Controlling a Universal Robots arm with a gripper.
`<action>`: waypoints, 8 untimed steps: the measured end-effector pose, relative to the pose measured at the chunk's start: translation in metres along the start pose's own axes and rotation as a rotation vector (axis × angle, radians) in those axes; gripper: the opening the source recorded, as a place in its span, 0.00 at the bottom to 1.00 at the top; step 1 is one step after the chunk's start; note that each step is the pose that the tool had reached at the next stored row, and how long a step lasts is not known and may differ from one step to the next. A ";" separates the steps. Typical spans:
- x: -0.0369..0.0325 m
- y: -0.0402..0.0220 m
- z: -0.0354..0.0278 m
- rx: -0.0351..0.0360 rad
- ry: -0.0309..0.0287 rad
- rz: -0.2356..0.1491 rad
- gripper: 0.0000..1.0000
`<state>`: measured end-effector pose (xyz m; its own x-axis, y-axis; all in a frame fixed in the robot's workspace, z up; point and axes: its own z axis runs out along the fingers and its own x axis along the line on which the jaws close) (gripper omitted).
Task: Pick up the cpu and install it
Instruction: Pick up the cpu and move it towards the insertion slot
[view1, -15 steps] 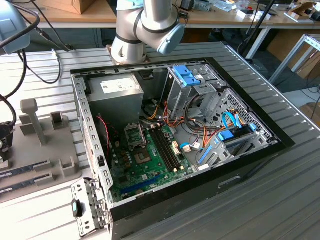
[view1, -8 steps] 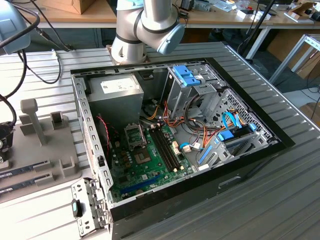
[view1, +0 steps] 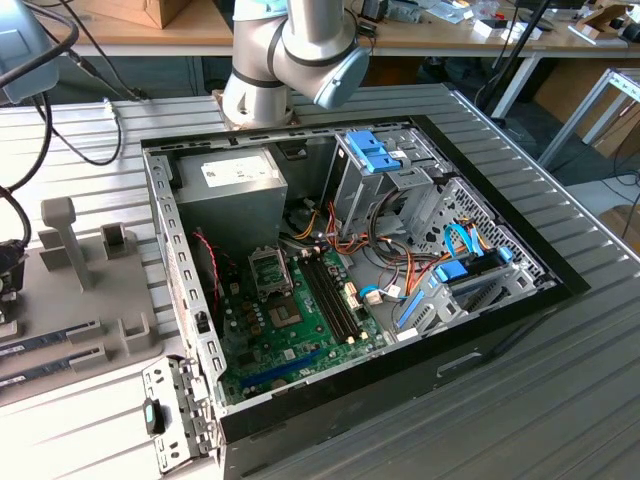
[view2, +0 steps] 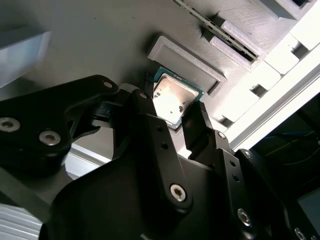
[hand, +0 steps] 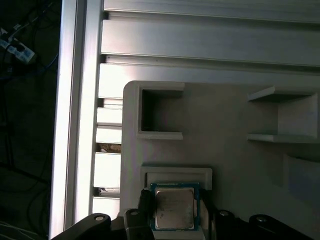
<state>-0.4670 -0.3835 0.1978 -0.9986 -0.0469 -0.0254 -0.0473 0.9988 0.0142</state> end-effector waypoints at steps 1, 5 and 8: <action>0.0000 0.0000 -0.0010 -0.0005 0.0000 0.000 0.47; -0.0002 0.0001 -0.0059 -0.0014 -0.0001 0.000 0.47; -0.0003 0.0001 -0.0089 -0.0016 -0.0001 0.000 0.47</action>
<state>-0.4670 -0.3835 0.2067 -0.9986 -0.0469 -0.0254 -0.0473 0.9988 0.0158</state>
